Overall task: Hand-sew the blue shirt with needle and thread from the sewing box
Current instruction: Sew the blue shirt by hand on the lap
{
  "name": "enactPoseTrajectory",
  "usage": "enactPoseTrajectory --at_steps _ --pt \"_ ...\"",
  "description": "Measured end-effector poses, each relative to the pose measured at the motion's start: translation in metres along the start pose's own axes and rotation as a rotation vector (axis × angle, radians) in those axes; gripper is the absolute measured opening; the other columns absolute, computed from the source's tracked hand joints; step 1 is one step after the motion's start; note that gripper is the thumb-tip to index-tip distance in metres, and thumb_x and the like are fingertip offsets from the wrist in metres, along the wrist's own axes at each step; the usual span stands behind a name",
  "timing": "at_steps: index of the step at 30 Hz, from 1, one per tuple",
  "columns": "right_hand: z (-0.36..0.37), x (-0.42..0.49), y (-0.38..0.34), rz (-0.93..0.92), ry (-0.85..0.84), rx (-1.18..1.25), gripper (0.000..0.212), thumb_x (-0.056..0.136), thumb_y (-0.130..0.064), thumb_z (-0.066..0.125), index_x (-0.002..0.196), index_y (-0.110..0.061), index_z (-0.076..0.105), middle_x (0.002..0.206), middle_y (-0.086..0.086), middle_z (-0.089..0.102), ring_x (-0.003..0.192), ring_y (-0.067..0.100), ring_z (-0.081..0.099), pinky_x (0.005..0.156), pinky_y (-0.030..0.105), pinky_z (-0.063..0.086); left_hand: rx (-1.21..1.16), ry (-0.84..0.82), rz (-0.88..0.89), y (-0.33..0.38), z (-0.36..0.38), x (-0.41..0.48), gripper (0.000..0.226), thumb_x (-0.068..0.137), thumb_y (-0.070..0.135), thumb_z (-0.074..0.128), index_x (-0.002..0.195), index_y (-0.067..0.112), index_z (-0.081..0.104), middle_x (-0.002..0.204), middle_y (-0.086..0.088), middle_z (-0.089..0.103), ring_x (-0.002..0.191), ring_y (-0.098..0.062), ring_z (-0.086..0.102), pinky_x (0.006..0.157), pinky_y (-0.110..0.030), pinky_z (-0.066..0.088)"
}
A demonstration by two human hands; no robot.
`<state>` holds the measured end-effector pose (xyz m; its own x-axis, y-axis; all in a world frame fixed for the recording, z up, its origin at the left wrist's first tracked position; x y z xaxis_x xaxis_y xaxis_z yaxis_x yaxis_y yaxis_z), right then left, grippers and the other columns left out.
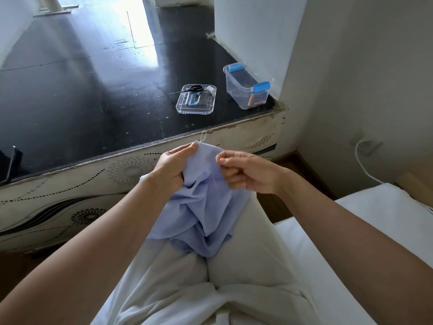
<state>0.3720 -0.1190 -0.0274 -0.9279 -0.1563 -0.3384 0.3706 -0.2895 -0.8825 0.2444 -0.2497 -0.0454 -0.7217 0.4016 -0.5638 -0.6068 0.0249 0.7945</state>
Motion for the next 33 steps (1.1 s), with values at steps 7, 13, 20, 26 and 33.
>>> enactPoseTrajectory --at_steps 7,13,20,26,33 --pt "-0.008 0.025 -0.009 -0.402 0.76 -0.605 0.024 0.082 -0.036 0.076 0.087 -0.014 0.069 0.066 -0.004 0.059 0.06 0.008 0.051 0.059 0.031 0.049 -0.02 -0.212 -0.167 -0.004 0.001 -0.001 0.093 0.039 0.028 0.098 0.123 0.008 0.066 0.126 -0.019 0.064 0.104 -0.032 0.06 0.098 -0.044 0.044" --pt "-0.002 0.034 -0.006 -0.47 0.815 -0.758 0.016 0.085 -0.032 0.075 0.08 -0.017 0.069 0.067 -0.006 0.061 0.061 0.01 0.053 0.061 0.033 0.052 -0.028 -0.308 -0.16 -0.003 0.008 -0.006 0.082 0.055 0.026 0.091 0.129 0.007 0.062 0.132 -0.017 0.06 0.103 -0.027 0.059 0.089 -0.035 0.049" --pt "0.005 0.019 -0.001 -0.42 0.292 -0.604 0.009 0.087 -0.017 0.072 0.081 -0.01 0.07 0.061 0.009 0.047 0.054 0.017 0.038 0.051 0.027 0.034 -0.045 -0.196 -0.19 -0.002 0.002 -0.002 0.087 0.045 0.026 0.09 0.123 0.0 0.062 0.11 -0.018 0.061 0.094 -0.029 0.06 0.099 -0.039 0.043" --pt "0.007 0.008 0.011 -0.118 0.024 -0.588 0.007 0.087 -0.018 0.071 0.088 -0.011 0.072 0.071 0.009 0.053 0.052 0.008 0.04 0.048 0.018 0.031 -0.014 -0.107 -0.208 -0.001 0.007 -0.01 0.075 0.04 0.023 0.087 0.109 0.003 0.065 0.099 -0.021 0.067 0.076 -0.034 0.065 0.087 -0.042 0.049" --pt "-0.018 0.001 -0.009 -0.317 0.456 -0.433 0.009 0.096 -0.017 0.056 0.091 -0.012 0.06 0.062 -0.001 0.046 0.047 0.003 0.04 0.047 0.018 0.034 0.157 -0.147 0.031 0.003 0.008 -0.017 0.008 0.081 0.016 0.077 0.087 0.011 0.075 0.085 -0.014 0.067 0.08 -0.028 0.06 0.066 -0.029 0.05"
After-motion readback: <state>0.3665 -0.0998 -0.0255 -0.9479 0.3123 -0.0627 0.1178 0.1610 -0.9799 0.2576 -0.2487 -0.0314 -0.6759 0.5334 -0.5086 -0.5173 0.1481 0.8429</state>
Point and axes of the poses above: each hand's wrist, its own x-axis towards the middle knuckle, its own z-axis out of the palm, y = z × x, the point moved 3 cm from there along x, towards the middle knuckle
